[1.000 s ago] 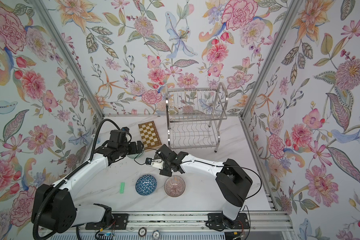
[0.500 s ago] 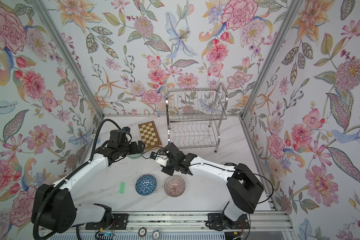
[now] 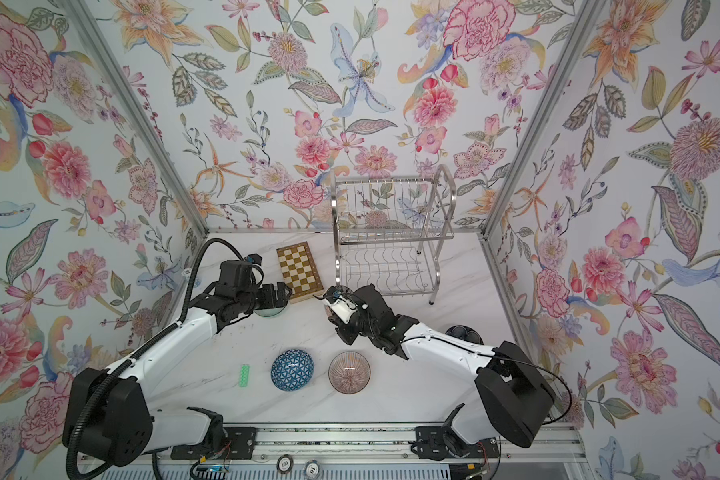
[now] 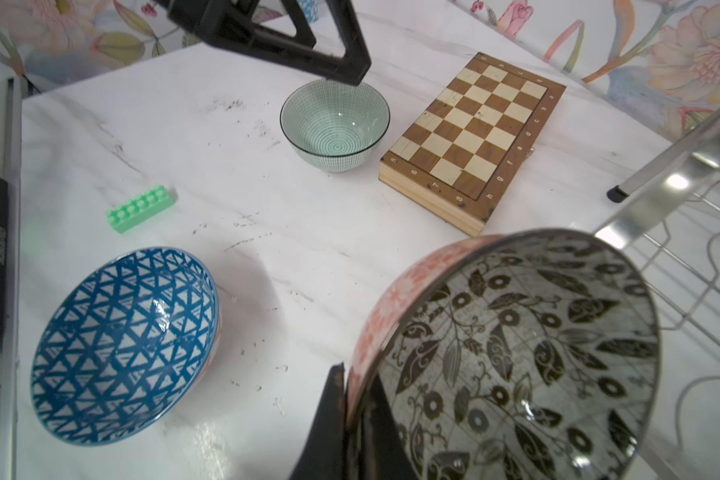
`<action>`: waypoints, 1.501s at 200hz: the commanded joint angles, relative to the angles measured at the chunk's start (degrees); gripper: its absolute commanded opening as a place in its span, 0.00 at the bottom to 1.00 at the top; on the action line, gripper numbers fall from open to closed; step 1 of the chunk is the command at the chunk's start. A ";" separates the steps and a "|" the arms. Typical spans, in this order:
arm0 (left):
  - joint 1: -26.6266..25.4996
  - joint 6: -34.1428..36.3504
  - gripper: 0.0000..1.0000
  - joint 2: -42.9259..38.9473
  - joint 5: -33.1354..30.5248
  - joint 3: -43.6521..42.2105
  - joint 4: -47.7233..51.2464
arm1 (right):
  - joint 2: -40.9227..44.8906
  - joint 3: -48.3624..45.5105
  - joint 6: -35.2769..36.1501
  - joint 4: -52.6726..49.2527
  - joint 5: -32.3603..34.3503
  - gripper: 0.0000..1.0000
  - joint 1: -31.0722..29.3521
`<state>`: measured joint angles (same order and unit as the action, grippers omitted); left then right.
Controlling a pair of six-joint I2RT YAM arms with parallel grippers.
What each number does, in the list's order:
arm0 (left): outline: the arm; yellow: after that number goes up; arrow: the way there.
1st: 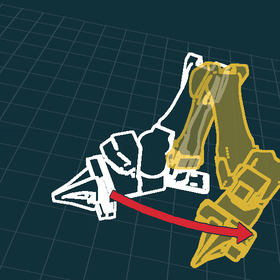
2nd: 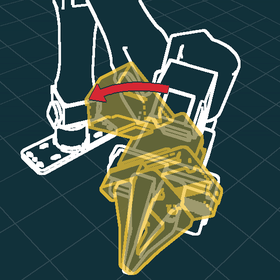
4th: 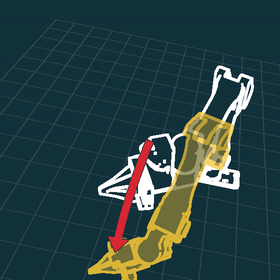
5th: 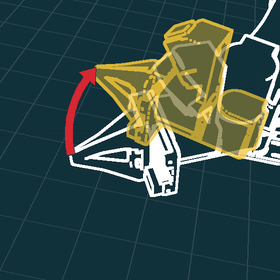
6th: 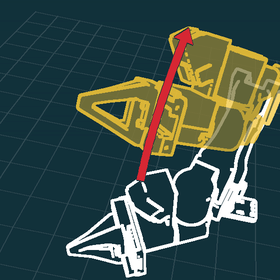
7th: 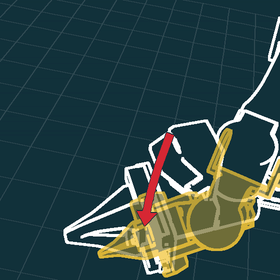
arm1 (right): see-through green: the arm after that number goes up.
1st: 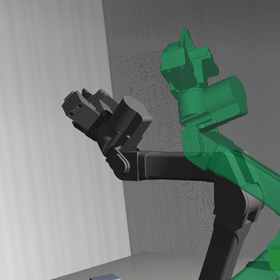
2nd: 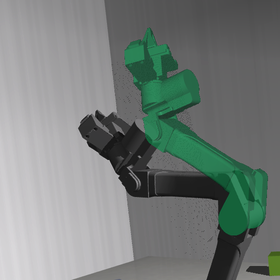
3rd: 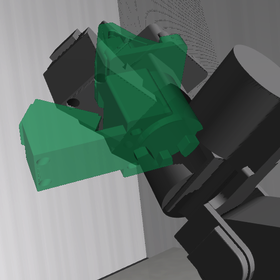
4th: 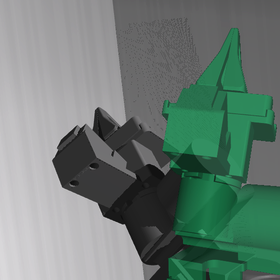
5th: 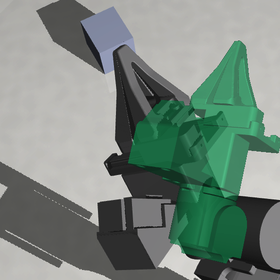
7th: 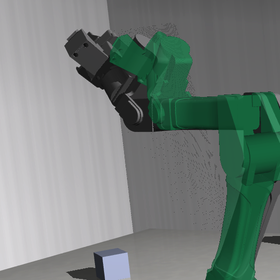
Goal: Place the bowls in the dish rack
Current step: 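Lift the leaf-pattern bowl with the right gripper toward the dish rack, then carry the leaf-pattern bowl into the dish rack slots with the right gripper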
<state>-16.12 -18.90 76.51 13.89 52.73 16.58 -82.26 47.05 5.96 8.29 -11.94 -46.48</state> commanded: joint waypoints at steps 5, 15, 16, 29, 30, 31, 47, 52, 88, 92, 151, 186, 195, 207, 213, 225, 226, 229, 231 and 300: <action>0.26 1.07 0.99 -1.36 1.49 -1.08 -0.76 | 2.23 -3.04 -7.01 13.79 -1.86 0.02 1.10; 0.30 1.08 0.99 -1.36 1.42 -1.13 -0.75 | 2.44 -4.28 -8.75 16.85 -1.81 0.01 1.66; 0.25 1.11 0.99 -1.36 1.46 -1.14 -0.71 | 2.45 -4.44 -8.94 17.15 -1.83 0.01 1.70; 0.30 1.08 0.99 -1.42 1.75 -1.14 -0.68 | 2.54 -5.74 -10.97 20.79 -2.14 0.01 2.33; 0.30 1.11 0.99 -1.39 1.75 -1.14 -0.67 | 2.54 -5.78 -11.14 20.93 -2.13 0.01 2.39; 0.30 1.04 0.99 -1.38 1.75 -1.14 -0.67 | 2.54 -5.89 -11.32 21.26 -2.12 0.01 2.46; 0.23 1.04 0.99 -1.28 1.84 -1.14 -0.77 | 2.46 -6.60 -13.63 24.44 -2.44 0.01 3.04; 0.24 0.98 0.99 -1.28 1.84 -1.14 -0.81 | 2.51 -6.79 -14.25 25.36 -2.75 0.00 3.23; 0.21 1.01 0.99 -1.28 1.90 -1.14 -0.76 | 2.50 -8.26 -18.14 30.47 -3.43 0.00 4.36; 0.19 1.01 0.99 -1.25 1.88 -1.14 -0.80 | 2.52 -8.50 -18.55 31.09 -3.59 0.00 4.58; 0.19 0.95 0.99 -1.19 2.19 -1.05 -0.85 | 4.43 -12.33 -26.65 39.36 -5.43 0.00 9.65; 0.21 0.94 0.99 -1.28 2.17 -1.05 -0.81 | 3.71 -14.54 -33.60 47.05 -6.77 0.01 12.90; 0.21 1.01 0.99 -1.37 2.11 -1.05 -0.85 | 3.19 -14.95 -35.47 49.21 -6.71 0.01 13.54; 0.21 0.98 0.99 -1.50 2.09 -1.05 -0.91 | 2.45 -15.36 -37.36 51.67 -6.80 0.01 14.21; 0.19 0.89 0.99 -1.41 2.11 -1.05 -0.85 | 2.02 -15.54 -38.25 52.96 -6.75 0.01 14.46; 0.20 0.89 0.99 -1.51 2.11 -1.05 -0.87 | 0.94 -15.80 -40.59 55.59 -6.73 0.01 14.65; 0.21 0.89 0.99 -1.48 2.15 -1.05 -0.90 | 0.86 -15.82 -40.72 55.82 -6.75 0.01 14.66; 0.19 0.92 0.99 -1.52 2.19 -1.05 -0.89 | 0.66 -15.84 -41.33 56.45 -6.65 0.01 14.66; 0.21 0.93 0.99 -1.53 2.15 -1.05 -0.88 | 0.45 -15.80 -41.69 56.87 -6.61 0.01 14.66; 0.12 0.95 0.99 -1.97 2.89 -1.30 -1.33 | -9.16 -15.71 -55.17 72.59 -5.01 0.00 17.89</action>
<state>-16.12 -18.90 76.18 15.03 52.47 16.19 -88.99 30.98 -42.92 68.86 -17.47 -29.04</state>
